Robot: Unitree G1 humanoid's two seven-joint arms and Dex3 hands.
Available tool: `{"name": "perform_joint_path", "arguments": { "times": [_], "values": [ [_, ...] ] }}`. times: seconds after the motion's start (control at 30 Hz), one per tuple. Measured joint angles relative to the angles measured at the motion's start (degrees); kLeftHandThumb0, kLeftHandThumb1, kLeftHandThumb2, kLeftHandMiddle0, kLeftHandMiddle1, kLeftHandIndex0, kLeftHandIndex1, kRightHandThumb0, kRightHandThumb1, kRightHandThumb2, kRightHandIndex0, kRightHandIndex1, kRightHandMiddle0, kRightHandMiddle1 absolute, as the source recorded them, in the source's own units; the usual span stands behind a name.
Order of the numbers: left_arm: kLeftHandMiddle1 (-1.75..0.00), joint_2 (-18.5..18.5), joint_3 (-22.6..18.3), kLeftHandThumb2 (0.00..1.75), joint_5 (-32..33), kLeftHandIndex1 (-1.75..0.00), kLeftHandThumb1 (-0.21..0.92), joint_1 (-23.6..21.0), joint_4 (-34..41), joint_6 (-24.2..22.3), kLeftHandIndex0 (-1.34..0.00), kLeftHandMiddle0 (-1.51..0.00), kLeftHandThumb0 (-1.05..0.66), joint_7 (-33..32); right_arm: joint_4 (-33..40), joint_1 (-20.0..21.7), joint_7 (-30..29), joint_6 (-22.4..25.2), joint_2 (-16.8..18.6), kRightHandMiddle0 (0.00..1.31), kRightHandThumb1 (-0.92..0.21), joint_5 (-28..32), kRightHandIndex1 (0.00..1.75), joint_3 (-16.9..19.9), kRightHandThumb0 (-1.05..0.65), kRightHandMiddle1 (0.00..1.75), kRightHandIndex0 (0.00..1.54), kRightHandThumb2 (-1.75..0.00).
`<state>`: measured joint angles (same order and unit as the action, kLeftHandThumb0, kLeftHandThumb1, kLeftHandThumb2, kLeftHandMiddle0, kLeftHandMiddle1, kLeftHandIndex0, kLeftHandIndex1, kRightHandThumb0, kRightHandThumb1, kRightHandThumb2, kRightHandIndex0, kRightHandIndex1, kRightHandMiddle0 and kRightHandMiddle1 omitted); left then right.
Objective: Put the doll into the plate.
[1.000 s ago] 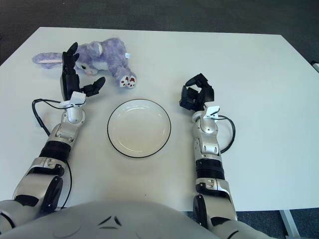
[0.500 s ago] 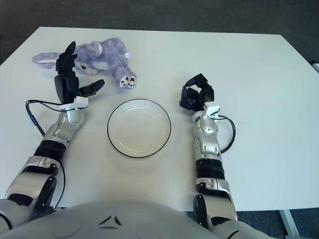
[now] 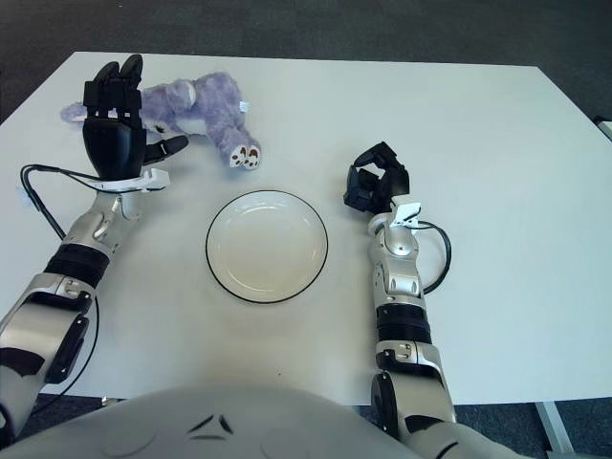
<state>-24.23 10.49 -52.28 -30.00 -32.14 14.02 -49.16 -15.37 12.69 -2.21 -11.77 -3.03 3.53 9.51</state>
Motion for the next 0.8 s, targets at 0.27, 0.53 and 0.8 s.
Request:
{"name": "perform_joint_path", "arguments": {
  "times": [0.27, 0.53, 0.8],
  "values": [
    [-0.19, -4.75, 1.39, 0.60, -0.97, -0.13, 0.63, -0.20, 5.28, -7.52, 0.00, -0.12, -0.83, 14.10, 0.28, -0.16, 0.48, 0.53, 0.11, 0.53, -0.43, 0.26, 1.75, -0.11, -0.45, 1.75, 1.11, -1.18],
    [-0.17, -5.96, 2.82, 0.60, -1.17, -0.03, 0.60, -1.04, 5.60, -10.82, 0.00, -0.11, -0.83, 19.03, 0.67, -0.49, 0.46, 1.01, 0.21, 0.52, -0.44, 0.26, 1.75, -0.33, -0.45, 1.75, 1.11, -1.17],
    [-0.14, -6.38, 4.64, 0.62, -1.93, -0.10, 0.60, -2.18, 5.70, -12.53, 0.00, -0.13, -0.83, 23.73, 0.99, -0.51, 0.45, 1.69, 0.39, 0.51, -0.45, 0.30, 1.75, -0.37, -0.44, 1.75, 1.10, -1.16]
  ]
}}
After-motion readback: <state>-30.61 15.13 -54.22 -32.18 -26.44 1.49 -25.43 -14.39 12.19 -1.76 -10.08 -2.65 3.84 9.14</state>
